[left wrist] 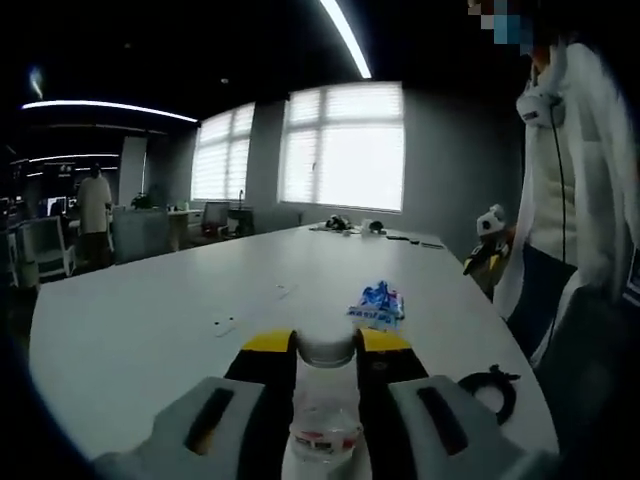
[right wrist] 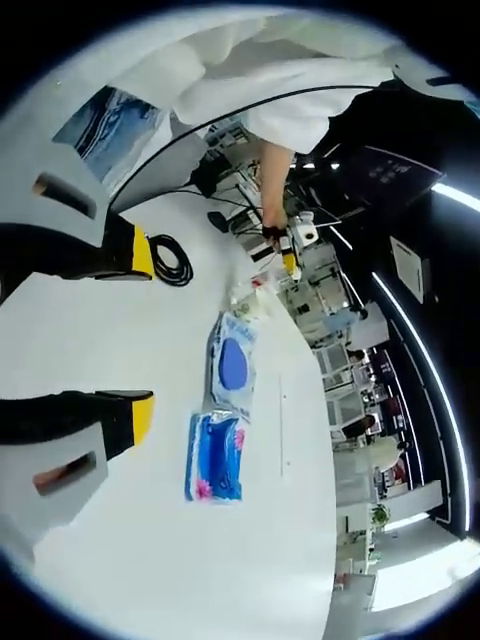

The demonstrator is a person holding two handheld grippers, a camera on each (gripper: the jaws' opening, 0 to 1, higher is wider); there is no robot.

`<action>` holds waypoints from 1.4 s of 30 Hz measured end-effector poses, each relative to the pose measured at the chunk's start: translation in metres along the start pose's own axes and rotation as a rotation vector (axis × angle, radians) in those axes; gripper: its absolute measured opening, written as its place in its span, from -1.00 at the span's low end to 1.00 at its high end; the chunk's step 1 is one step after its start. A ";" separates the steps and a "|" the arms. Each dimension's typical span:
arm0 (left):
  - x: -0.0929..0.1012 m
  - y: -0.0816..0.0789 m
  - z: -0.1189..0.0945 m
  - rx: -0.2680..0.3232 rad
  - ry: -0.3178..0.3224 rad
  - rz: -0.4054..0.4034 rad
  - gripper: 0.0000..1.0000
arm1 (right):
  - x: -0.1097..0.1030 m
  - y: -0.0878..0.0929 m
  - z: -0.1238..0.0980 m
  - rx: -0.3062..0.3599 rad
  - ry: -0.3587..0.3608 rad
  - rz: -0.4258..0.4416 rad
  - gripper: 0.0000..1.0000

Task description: Arrange the tabletop items into an orderly group along one side of the table until the central work area is clear of visible clutter.

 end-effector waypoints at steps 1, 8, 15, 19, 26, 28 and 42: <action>-0.003 0.003 -0.002 -0.008 -0.003 -0.003 -0.52 | 0.000 0.000 0.000 -0.001 -0.003 0.000 -0.15; -0.010 -0.002 -0.010 -0.025 -0.054 -0.001 -0.41 | 0.001 -0.005 0.002 0.014 -0.023 0.002 -0.13; -0.013 -0.015 -0.020 -0.039 -0.247 -0.057 0.19 | 0.004 -0.006 0.005 0.023 -0.037 0.004 -0.09; -0.010 -0.013 -0.027 -0.065 -0.359 -0.120 0.73 | 0.010 -0.009 0.008 0.034 -0.033 0.014 -0.05; -0.017 0.020 -0.052 -0.116 -0.514 -0.146 0.89 | 0.018 -0.014 0.015 0.034 -0.035 0.024 0.04; -0.011 0.022 -0.054 -0.095 -0.550 -0.169 0.98 | 0.020 -0.016 0.015 0.045 -0.031 0.030 0.08; 0.079 0.026 -0.045 -0.141 -0.669 -0.273 1.00 | 0.043 -0.005 0.013 0.018 0.005 0.090 0.26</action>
Point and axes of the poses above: the point that each gripper's makers call its tool centre point, and the gripper's own axes: z roughly forward along the fingers, x roughly to its right, y roughly out of its underside, the point moved 2 cm from there along -z, roughly backward along the fingers, and after that the axes turned 9 degrees about z, right-handed, at the moved point
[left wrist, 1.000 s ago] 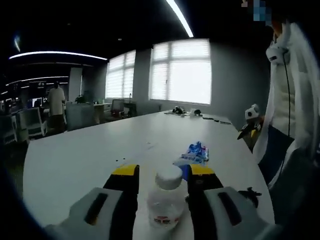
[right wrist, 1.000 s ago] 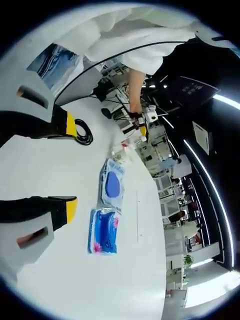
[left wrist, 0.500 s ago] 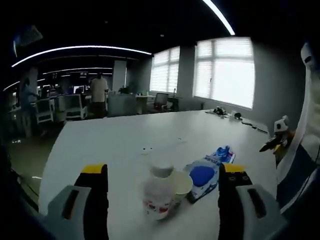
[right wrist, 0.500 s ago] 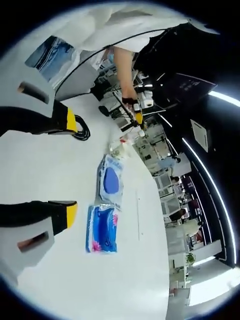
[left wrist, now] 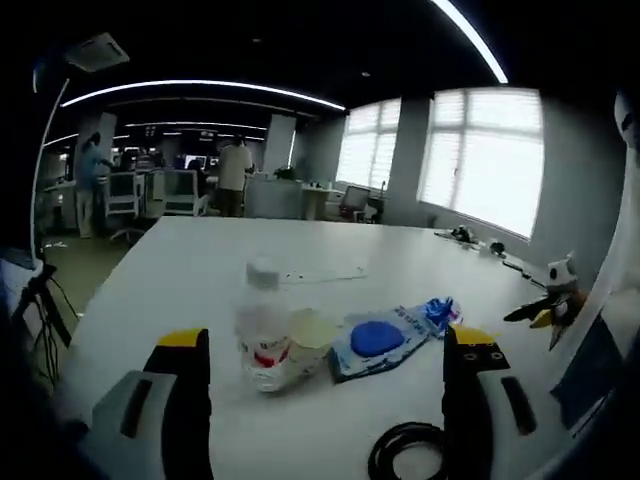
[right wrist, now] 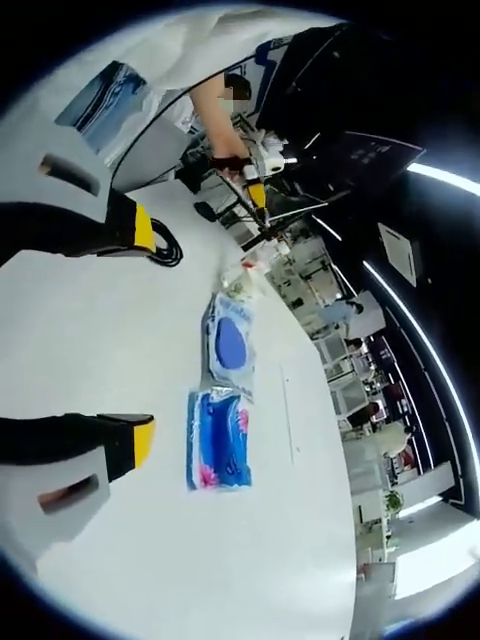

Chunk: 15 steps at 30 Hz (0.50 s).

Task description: Arrange the tabletop items into an orderly group along one side of the table until the central work area is clear of visible clutter.

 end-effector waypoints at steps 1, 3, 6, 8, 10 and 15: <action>0.007 0.005 -0.003 -0.009 0.011 -0.059 1.00 | 0.002 0.000 0.000 -0.003 0.004 0.002 0.27; 0.021 0.003 -0.008 0.032 0.039 -0.126 1.00 | 0.005 0.001 0.000 -0.008 0.018 0.009 0.35; 0.027 0.015 -0.014 -0.004 -0.013 -0.093 1.00 | 0.011 0.002 -0.001 -0.002 0.035 0.023 0.43; 0.038 0.018 -0.017 -0.010 -0.045 -0.097 1.00 | 0.014 0.003 -0.001 0.000 0.043 0.042 0.45; 0.052 0.020 -0.018 -0.001 -0.049 -0.124 1.00 | 0.016 0.005 0.000 0.002 0.043 0.064 0.48; 0.081 0.037 -0.020 -0.071 -0.050 -0.122 1.00 | 0.017 0.006 0.000 -0.011 0.040 0.063 0.49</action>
Point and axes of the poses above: the point that each gripper's makers call its tool centre point, and the gripper's own axes: z roughly forward along the fingers, x roughly to its right, y roughly out of its underside, the point moved 2 cm from there along -z, roughly backward along the fingers, and after that the axes turned 9 degrees about z, right-handed, at the moved point
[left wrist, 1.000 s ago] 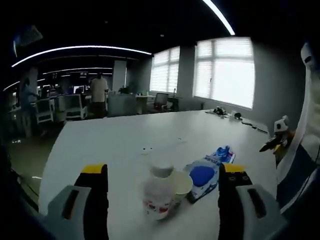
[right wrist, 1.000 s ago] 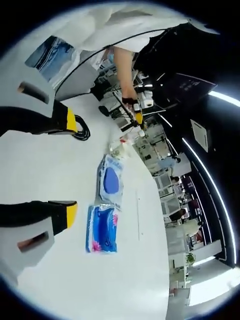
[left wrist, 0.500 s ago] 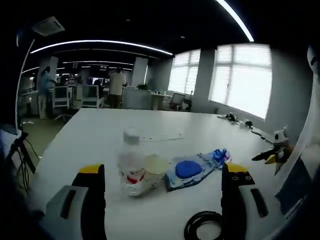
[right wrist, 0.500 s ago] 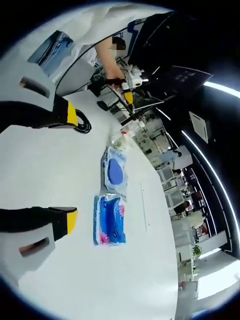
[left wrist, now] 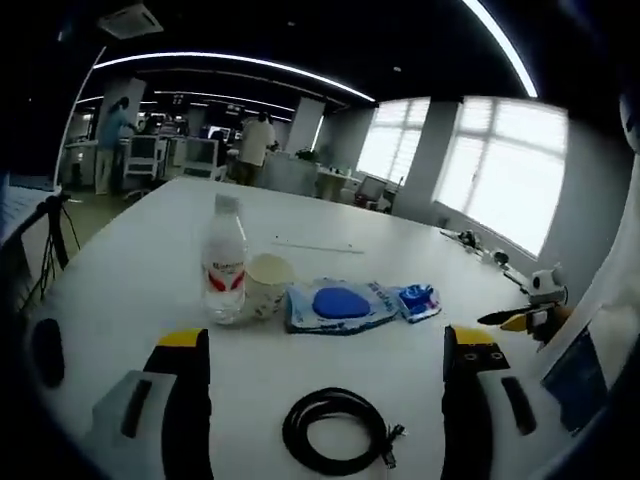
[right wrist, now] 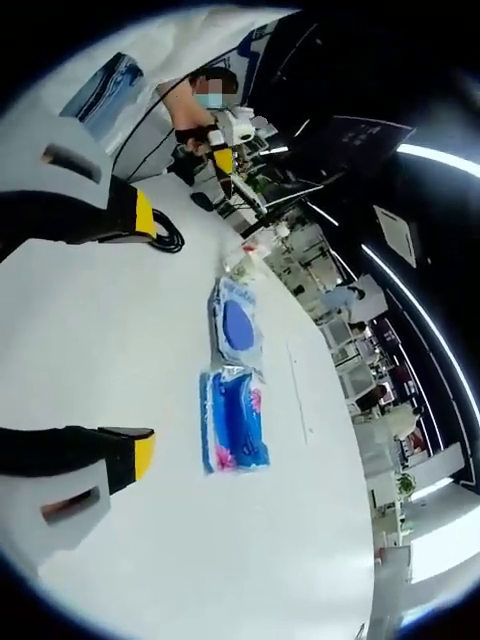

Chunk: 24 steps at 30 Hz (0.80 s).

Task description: Arrange the tabletop items into an orderly group along one side of the table until the central work area is clear of visible clutter.

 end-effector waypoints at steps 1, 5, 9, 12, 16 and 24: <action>0.007 0.002 -0.001 0.001 0.004 0.002 1.00 | 0.000 0.000 0.000 0.001 0.000 0.000 0.49; 0.020 0.008 -0.005 0.000 0.021 -0.007 1.00 | 0.003 -0.002 -0.003 0.007 0.006 -0.004 0.49; 0.019 0.017 -0.007 -0.030 0.020 -0.007 1.00 | 0.007 0.000 -0.005 0.017 0.025 0.013 0.47; 0.014 0.025 -0.009 -0.062 0.009 0.010 1.00 | 0.008 0.002 -0.006 0.021 0.031 0.017 0.46; 0.015 0.031 -0.012 -0.070 0.004 0.014 1.00 | 0.005 0.005 -0.008 0.025 0.037 0.023 0.46; 0.017 0.041 -0.016 -0.056 -0.022 -0.018 1.00 | 0.007 0.007 -0.015 0.035 0.038 0.034 0.44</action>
Point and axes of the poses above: the point that each gripper's makers call its tool centre point, and the gripper's own axes: z roughly forward along the fingers, x roughly to its right, y roughly out of its underside, the point moved 2 cm from there along -z, roughly backward along the fingers, and after that the axes turned 9 degrees about z, right-handed, at the moved point
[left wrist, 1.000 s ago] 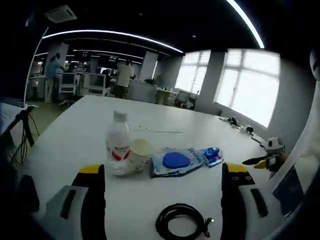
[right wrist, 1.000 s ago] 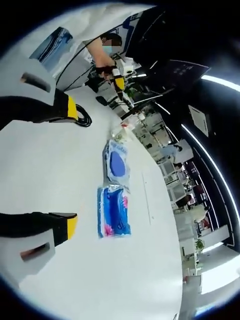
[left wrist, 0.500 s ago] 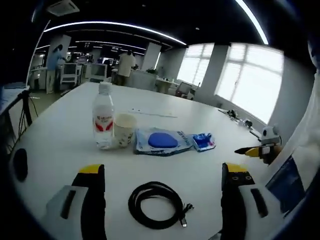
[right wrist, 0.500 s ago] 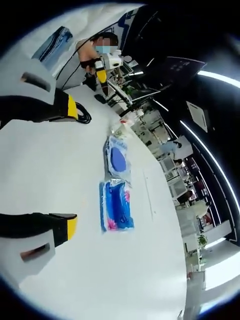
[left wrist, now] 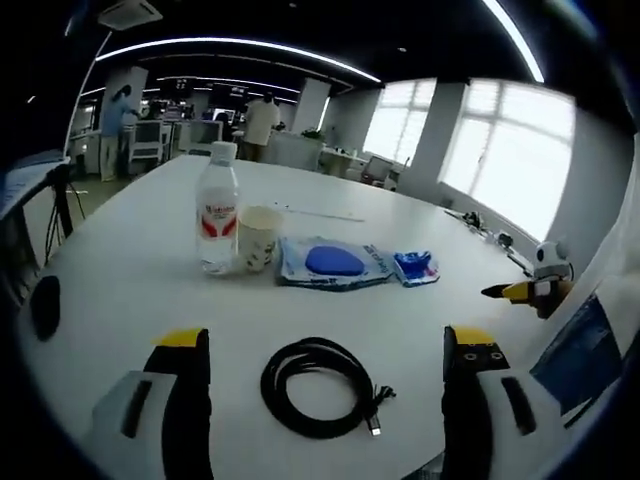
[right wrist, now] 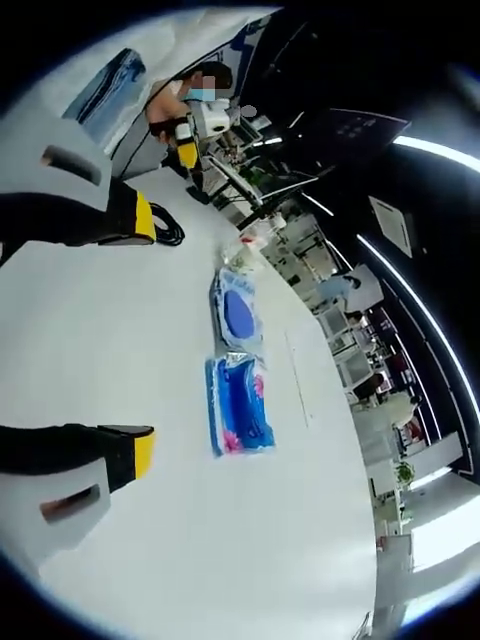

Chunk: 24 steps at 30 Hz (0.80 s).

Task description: Arrange the tabletop items into an orderly group along one side of the table until the central work area is clear of visible clutter.

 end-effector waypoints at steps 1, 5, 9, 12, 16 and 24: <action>0.000 0.001 0.000 -0.001 -0.002 -0.004 0.99 | 0.000 0.000 -0.001 0.006 -0.002 0.012 0.43; -0.003 -0.003 -0.004 0.043 -0.039 -0.021 0.91 | 0.002 -0.003 -0.003 0.032 -0.004 0.043 0.42; -0.006 -0.002 -0.005 0.048 -0.051 -0.042 0.90 | 0.002 -0.003 -0.005 0.039 0.001 0.043 0.41; -0.006 0.008 -0.004 -0.005 -0.058 -0.025 0.80 | 0.003 -0.001 -0.006 0.041 0.003 0.050 0.41; -0.004 0.023 0.003 -0.061 -0.066 -0.072 0.60 | 0.005 0.002 -0.006 0.040 0.006 0.063 0.39; -0.002 0.046 0.020 -0.192 -0.090 -0.065 0.31 | 0.007 0.004 -0.008 0.053 0.006 0.083 0.38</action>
Point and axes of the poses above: the point that each gripper's makers call its tool centre point, and the gripper's own axes: z roughly forward along the fingers, x roughly to its right, y roughly out of its underside, the point moved 2 cm from there along -z, roughly backward along the fingers, and after that the axes turned 9 degrees about z, right-handed, at the moved point
